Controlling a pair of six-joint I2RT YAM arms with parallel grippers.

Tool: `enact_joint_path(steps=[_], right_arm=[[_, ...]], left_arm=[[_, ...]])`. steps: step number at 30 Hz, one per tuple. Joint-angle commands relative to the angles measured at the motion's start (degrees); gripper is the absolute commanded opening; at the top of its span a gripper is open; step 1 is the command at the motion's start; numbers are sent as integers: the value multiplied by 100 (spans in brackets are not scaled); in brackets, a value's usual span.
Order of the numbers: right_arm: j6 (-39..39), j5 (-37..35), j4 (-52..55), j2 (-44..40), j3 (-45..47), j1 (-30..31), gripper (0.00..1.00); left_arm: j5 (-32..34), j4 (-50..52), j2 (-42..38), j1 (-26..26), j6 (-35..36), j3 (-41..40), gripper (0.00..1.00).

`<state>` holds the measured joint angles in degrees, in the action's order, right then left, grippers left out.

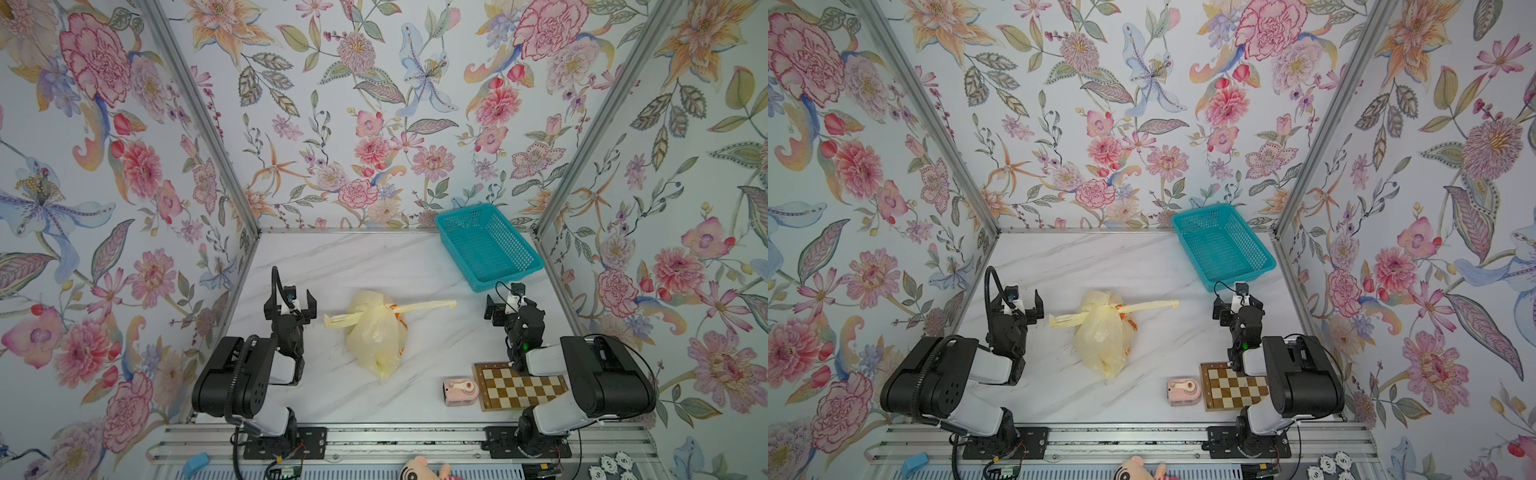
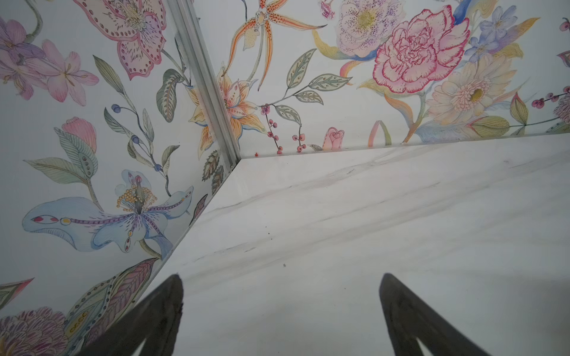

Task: Place the pears into plastic bags & tie knots
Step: Reset both arms

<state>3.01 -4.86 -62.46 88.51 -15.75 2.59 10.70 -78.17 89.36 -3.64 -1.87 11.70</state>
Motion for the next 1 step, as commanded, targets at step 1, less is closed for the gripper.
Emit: enact_joint_path(steps=[1], right_arm=[[-46, 24, -209, -15, -3, -25, 99]], left_arm=[[-49, -170, -24, 12, 90, 47, 100]])
